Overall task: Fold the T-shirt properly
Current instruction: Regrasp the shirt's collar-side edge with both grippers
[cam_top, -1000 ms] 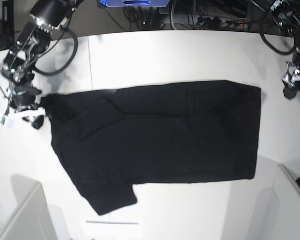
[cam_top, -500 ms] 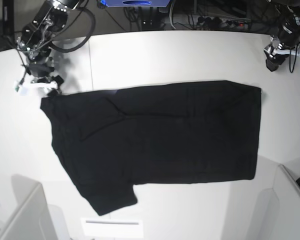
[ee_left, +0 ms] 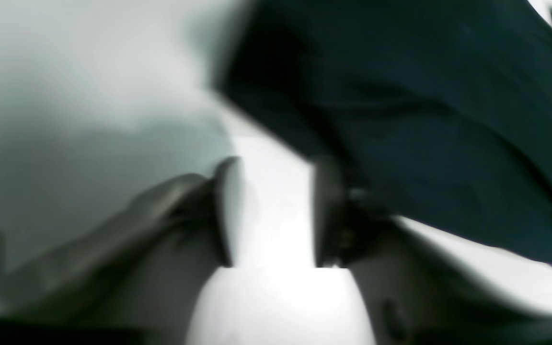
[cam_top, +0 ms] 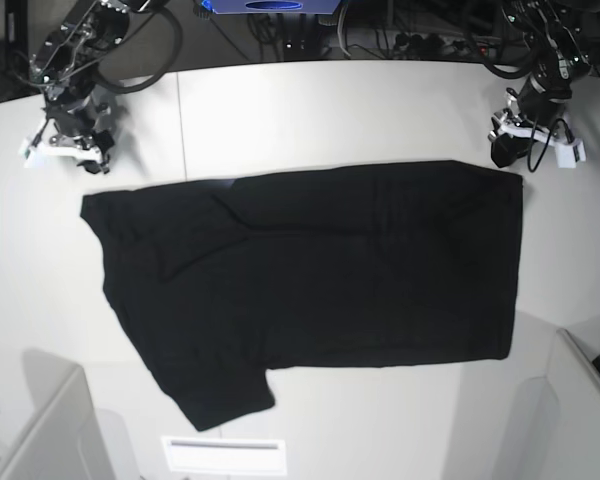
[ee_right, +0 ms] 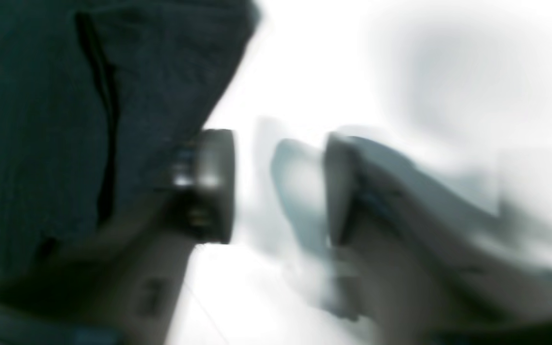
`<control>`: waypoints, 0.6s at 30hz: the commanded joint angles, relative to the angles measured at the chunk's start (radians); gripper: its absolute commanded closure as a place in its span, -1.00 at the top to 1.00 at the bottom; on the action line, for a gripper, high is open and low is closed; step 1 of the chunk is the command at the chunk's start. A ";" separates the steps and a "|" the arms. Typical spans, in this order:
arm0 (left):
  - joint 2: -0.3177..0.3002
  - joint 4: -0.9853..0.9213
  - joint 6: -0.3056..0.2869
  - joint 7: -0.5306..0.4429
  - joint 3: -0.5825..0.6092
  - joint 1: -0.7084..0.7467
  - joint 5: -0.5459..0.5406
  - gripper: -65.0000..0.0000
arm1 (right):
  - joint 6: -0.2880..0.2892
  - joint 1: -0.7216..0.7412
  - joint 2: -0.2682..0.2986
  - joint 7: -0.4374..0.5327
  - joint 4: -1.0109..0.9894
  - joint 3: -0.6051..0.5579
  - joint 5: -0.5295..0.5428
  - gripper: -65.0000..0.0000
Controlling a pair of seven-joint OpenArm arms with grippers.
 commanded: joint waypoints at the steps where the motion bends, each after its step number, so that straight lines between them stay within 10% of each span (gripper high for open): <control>1: -0.015 0.014 0.002 -0.016 0.028 -0.011 -0.014 -0.82 | 0.008 0.004 0.008 0.015 0.020 0.001 0.011 -0.87; 10: -0.012 -0.015 0.206 -0.016 0.191 -0.109 -0.020 -1.00 | 0.010 0.011 0.020 0.015 0.020 0.001 0.013 -1.00; 18: -0.018 -0.150 0.224 -0.016 0.209 -0.258 -0.015 -1.00 | 0.010 0.011 0.020 0.015 0.020 0.007 0.013 -1.00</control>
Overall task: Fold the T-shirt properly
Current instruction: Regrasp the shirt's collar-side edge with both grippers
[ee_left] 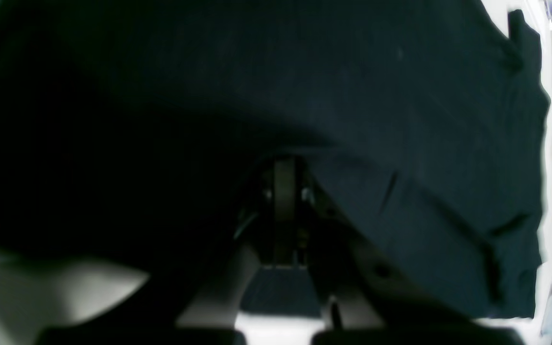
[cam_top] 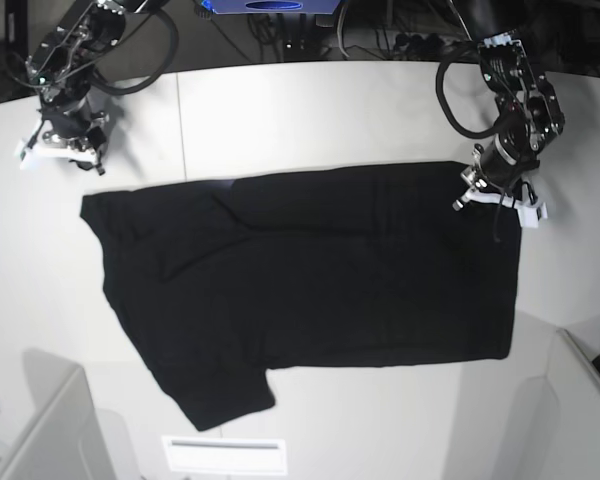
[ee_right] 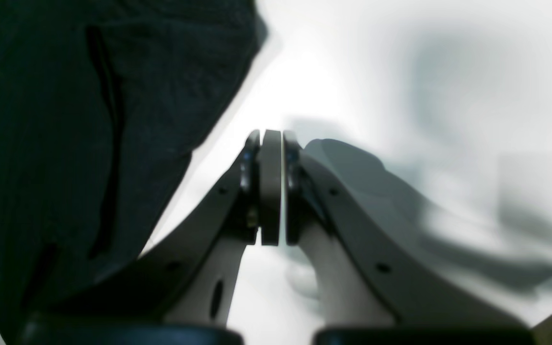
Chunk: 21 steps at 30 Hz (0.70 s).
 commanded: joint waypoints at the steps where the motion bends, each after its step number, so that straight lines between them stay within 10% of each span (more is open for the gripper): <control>1: -0.010 -0.014 -0.005 -0.014 0.000 -0.032 -0.012 -1.00 | 0.009 0.004 0.008 0.018 0.019 0.004 0.014 -1.00; 13: -0.111 -0.291 -0.006 -0.014 0.018 -0.318 0.085 -1.00 | 0.009 0.015 0.008 0.018 0.019 -0.004 0.014 -1.00; 21: -0.134 0.065 -0.012 -0.012 -0.123 -0.052 0.083 -1.00 | 0.009 0.017 0.008 -0.045 0.054 -0.004 0.014 -1.00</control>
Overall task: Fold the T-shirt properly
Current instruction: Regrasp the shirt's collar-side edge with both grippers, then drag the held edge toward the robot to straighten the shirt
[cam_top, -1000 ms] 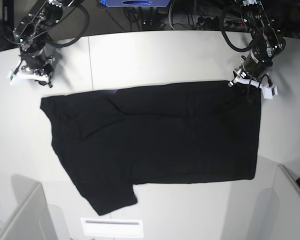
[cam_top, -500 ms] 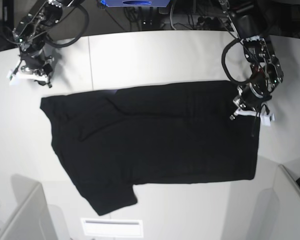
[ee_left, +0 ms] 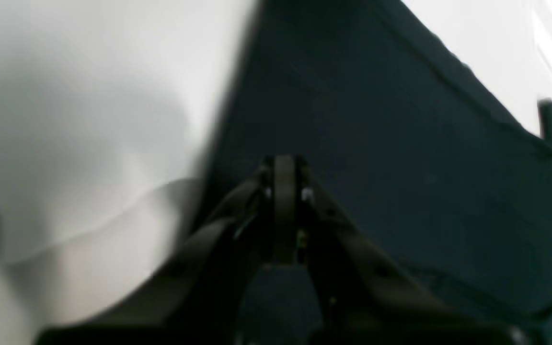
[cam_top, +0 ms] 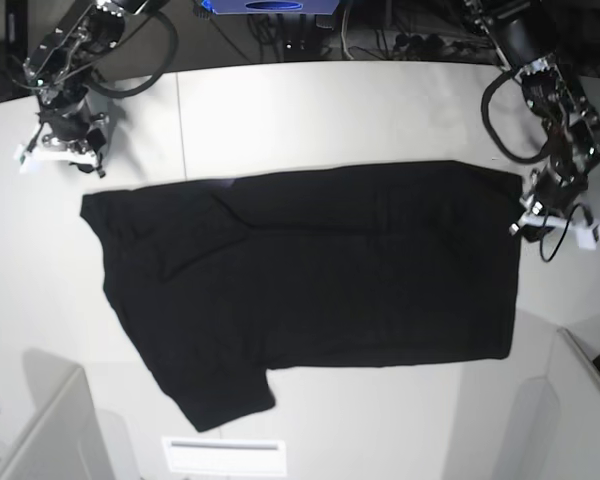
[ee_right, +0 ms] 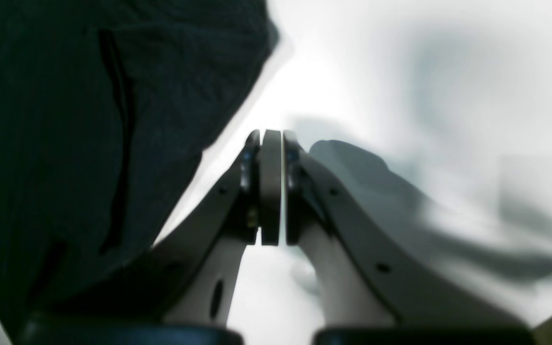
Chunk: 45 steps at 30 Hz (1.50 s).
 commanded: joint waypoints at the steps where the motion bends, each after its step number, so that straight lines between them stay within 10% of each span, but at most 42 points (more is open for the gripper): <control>1: -0.007 0.058 -0.005 -0.011 -0.027 0.032 -0.013 -1.00 | 0.009 0.012 0.008 -0.011 0.024 0.001 0.015 -1.00; 7: 0.039 0.144 -0.005 -0.013 -0.170 0.238 -0.208 -0.98 | 0.009 0.040 0.006 -0.067 0.022 0.001 0.015 -0.23; 13: 0.040 0.038 -0.005 -0.018 -0.199 0.309 -0.334 0.47 | 0.011 0.043 0.006 -0.059 0.016 0.001 0.015 0.13; 16: 0.040 -0.043 -0.013 -0.019 -0.193 0.280 -0.335 0.87 | 0.011 0.056 0.006 -0.059 0.015 0.001 0.015 0.13; 21: 0.040 -0.131 -0.120 -0.019 -0.193 0.223 -0.332 0.72 | 0.011 0.089 0.006 -0.058 -0.027 0.008 0.011 0.14; 39: 0.106 -0.230 -0.119 -0.019 -0.167 0.075 -0.151 0.60 | 0.002 0.195 0.057 0.048 -0.274 -0.001 0.006 0.13; 45: 0.103 -0.227 -0.119 -0.019 -0.167 0.072 -0.150 -0.39 | 0.009 0.201 0.088 0.053 -0.330 -0.001 0.008 -0.30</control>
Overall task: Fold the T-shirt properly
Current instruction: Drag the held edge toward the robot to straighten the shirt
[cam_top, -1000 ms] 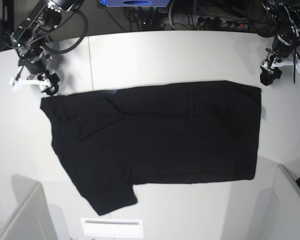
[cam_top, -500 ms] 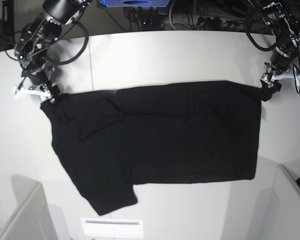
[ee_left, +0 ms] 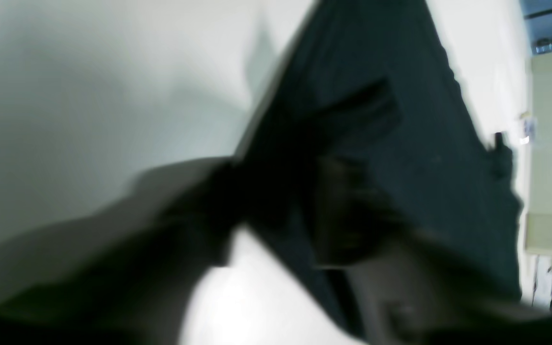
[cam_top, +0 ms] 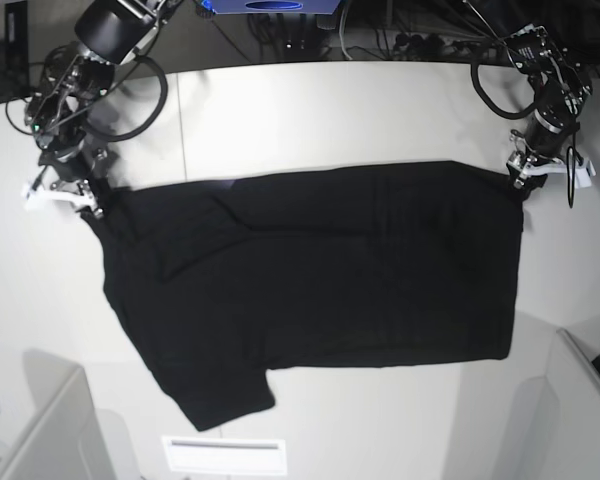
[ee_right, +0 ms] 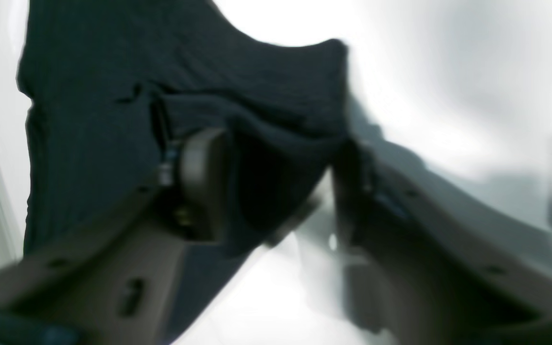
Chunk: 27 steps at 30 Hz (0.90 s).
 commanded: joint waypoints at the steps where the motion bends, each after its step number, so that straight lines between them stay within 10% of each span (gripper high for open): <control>1: -0.003 0.001 0.017 0.037 0.002 0.006 0.027 -0.61 | -0.014 0.002 0.002 -0.024 -0.008 0.001 -0.025 -0.49; 4: -0.005 0.001 0.017 0.037 0.011 0.006 0.029 -1.00 | 0.002 0.003 0.018 -0.023 -0.025 0.001 -0.025 -0.99; 27: -0.055 0.190 0.014 0.043 0.003 0.216 0.026 -1.00 | 0.058 -0.281 0.018 -0.032 0.273 0.013 0.075 -1.00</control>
